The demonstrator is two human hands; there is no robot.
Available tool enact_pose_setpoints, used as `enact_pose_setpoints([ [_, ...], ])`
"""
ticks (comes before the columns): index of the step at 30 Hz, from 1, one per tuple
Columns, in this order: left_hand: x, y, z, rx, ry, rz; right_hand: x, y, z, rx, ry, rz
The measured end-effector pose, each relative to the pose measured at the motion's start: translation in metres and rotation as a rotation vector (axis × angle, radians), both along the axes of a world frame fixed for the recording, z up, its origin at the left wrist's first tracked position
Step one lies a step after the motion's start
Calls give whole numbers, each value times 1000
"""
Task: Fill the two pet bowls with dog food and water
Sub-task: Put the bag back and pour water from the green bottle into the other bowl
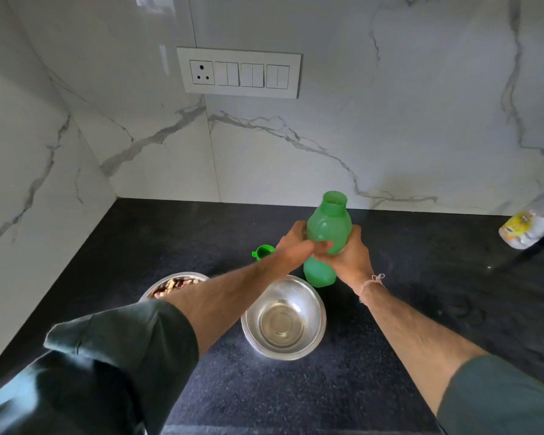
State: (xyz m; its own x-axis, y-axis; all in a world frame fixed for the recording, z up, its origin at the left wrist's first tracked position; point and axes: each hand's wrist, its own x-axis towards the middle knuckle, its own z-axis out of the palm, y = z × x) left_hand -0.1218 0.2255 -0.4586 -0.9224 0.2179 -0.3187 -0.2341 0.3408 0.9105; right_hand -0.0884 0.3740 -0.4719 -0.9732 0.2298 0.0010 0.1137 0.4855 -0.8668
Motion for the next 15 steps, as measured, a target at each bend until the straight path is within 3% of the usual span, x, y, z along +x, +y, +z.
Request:
enact_pose_setpoints([
  [8, 63, 18, 2, 197, -62, -3, 67, 16, 16, 178, 72, -36],
  [15, 124, 13, -4, 338, -95, 30, 135, 6, 25, 376, -25, -82],
])
